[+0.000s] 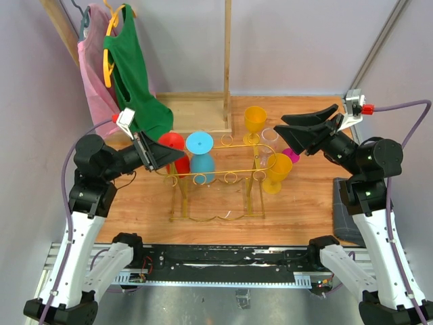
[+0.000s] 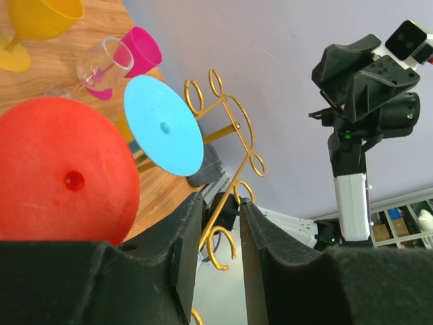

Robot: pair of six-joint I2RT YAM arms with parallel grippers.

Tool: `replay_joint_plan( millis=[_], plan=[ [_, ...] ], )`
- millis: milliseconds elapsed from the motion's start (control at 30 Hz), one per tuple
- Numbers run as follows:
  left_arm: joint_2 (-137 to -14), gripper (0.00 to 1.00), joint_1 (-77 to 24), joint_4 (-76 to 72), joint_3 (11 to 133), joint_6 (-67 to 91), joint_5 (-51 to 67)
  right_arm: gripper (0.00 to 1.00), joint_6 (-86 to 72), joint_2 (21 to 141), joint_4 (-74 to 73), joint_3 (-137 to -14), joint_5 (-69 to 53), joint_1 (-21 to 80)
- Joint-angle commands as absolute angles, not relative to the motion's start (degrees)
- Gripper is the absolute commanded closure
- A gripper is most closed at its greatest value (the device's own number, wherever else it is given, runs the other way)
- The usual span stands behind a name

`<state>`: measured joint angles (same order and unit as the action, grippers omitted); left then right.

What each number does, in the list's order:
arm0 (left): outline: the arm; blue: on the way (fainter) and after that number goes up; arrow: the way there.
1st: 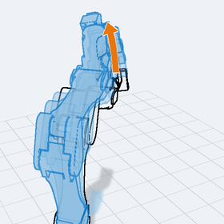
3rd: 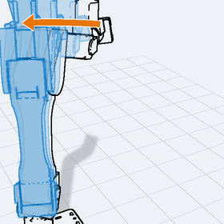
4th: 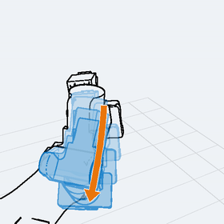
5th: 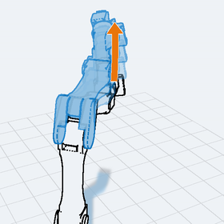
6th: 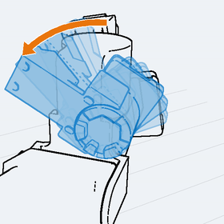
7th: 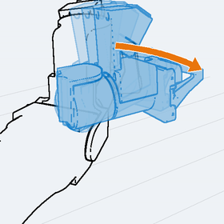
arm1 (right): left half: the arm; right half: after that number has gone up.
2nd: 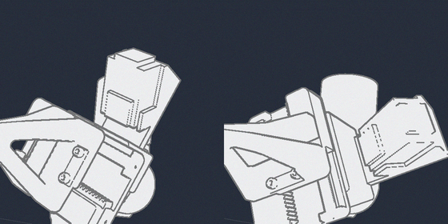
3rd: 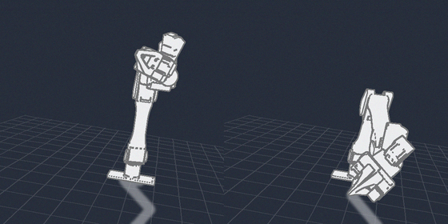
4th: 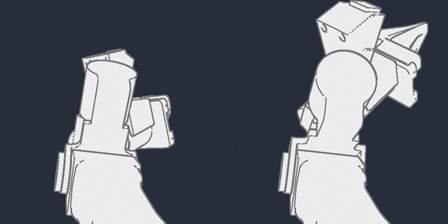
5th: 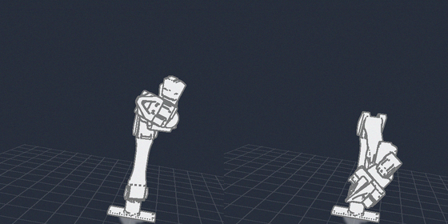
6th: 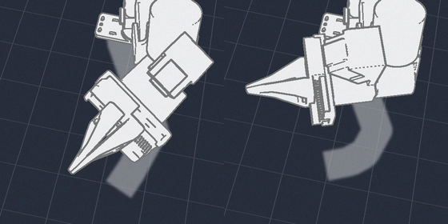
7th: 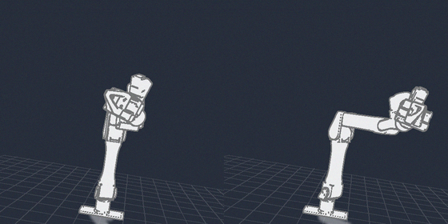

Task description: Place the wine glass upside down on the wine glass rack

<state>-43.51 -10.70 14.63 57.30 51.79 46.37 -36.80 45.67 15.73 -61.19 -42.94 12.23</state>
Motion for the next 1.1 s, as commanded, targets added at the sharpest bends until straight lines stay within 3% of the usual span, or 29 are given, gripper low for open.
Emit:
replay_joint_plan(
  millis=[0, 133, 600, 1067],
  plan=[
    [-40.87, 0.63, -11.15, 16.01, 58.6, 47.85, 47.33, 0.49, -33.29, 45.18, 12.22, -62.87, -40.57, 11.93],
    [-38.85, 0.56, -11.16, 16.12, 61.19, 44.18, 47.98, 0.46, -28.0, 45.59, 3.37, -64.34, -32.87, 11.95],
    [-36.85, 0.53, -11.12, 25.74, 67.34, 32.27, 37.1, 0.5, -15.07, 65.34, -30.6, -79.0, -4.2, 15.76],
    [-36.83, 0.52, -11.16, 23.61, 66.0, 32.25, 36.89, 0.6, -11.65, 61.81, -41.21, -71.3, 8.13, 18.68]
  ],
)
